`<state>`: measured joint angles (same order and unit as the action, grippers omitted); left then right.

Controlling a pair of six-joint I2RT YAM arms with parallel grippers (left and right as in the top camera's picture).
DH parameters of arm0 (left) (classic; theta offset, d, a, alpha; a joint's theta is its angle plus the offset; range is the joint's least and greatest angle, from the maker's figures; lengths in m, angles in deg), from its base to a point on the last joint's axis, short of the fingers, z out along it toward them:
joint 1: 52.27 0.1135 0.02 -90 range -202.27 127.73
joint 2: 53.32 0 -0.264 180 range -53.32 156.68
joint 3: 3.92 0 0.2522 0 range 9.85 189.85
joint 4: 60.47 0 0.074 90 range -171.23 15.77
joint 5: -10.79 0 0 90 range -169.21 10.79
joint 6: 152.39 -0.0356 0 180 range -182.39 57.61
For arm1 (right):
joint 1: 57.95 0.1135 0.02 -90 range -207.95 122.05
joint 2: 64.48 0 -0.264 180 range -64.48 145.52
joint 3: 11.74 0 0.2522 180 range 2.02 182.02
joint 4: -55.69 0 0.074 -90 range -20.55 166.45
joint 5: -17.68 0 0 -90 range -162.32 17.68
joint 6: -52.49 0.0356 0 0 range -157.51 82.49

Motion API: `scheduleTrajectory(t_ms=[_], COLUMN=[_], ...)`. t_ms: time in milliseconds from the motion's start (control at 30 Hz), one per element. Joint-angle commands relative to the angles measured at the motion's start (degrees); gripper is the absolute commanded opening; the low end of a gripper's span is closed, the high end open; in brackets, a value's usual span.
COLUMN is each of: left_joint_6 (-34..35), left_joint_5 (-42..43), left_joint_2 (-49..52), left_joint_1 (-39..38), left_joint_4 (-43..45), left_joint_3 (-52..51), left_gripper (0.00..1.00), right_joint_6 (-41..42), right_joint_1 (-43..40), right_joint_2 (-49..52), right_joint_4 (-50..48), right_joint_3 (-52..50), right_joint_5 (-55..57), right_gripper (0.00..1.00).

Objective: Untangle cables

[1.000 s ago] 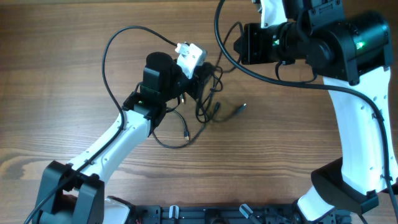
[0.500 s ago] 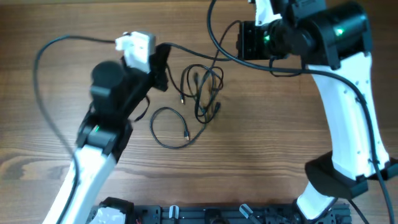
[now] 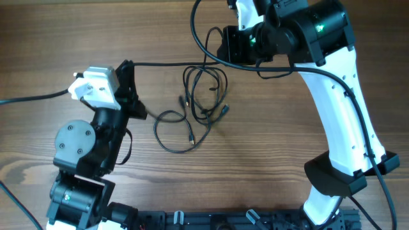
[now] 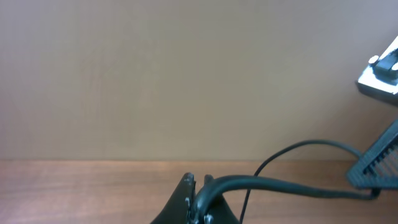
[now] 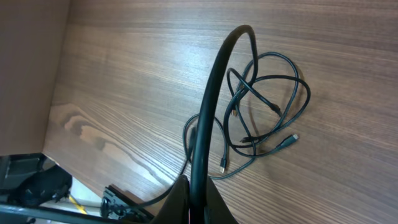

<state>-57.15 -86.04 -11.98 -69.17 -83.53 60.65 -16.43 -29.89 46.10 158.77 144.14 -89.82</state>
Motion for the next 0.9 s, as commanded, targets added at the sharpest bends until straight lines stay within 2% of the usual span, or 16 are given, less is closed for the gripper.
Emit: scheduleTrajectory(t_ms=[0,133,267,467,867], left_joint_6=[1.7,2.5,4.7,4.7,4.7], left_joint_5=[-14.8,-14.9,-14.9,-14.9,-14.9], left_joint_2=[-3.1,-2.8,-2.7,-2.7,-2.7], left_joint_1=[2.3,2.3,2.3,2.3,2.3], left_joint_4=[-1.1,-5.5,-9.2,-11.1,-11.4], left_joint_3=[1.4,1.4,1.4,1.4,1.4], left_gripper=[0.04,0.04,0.04,0.04,0.04], right_joint_6=[-1.0,-7.1,-12.0,-12.2,-10.3], right_joint_1=[-3.2,-3.2,-3.1,-3.1,-3.1], right_joint_2=[1.6,0.8,-1.9,-7.5,-16.2], right_joint_4=[1.4,-5.2,-13.0,-22.6,-34.6], right_joint_3=[-0.1,0.6,4.9,10.9,10.9], right_joint_5=[16.8,17.3,9.0,0.4,0.7], right_gripper=[0.04,0.04,0.04,0.04,0.04])
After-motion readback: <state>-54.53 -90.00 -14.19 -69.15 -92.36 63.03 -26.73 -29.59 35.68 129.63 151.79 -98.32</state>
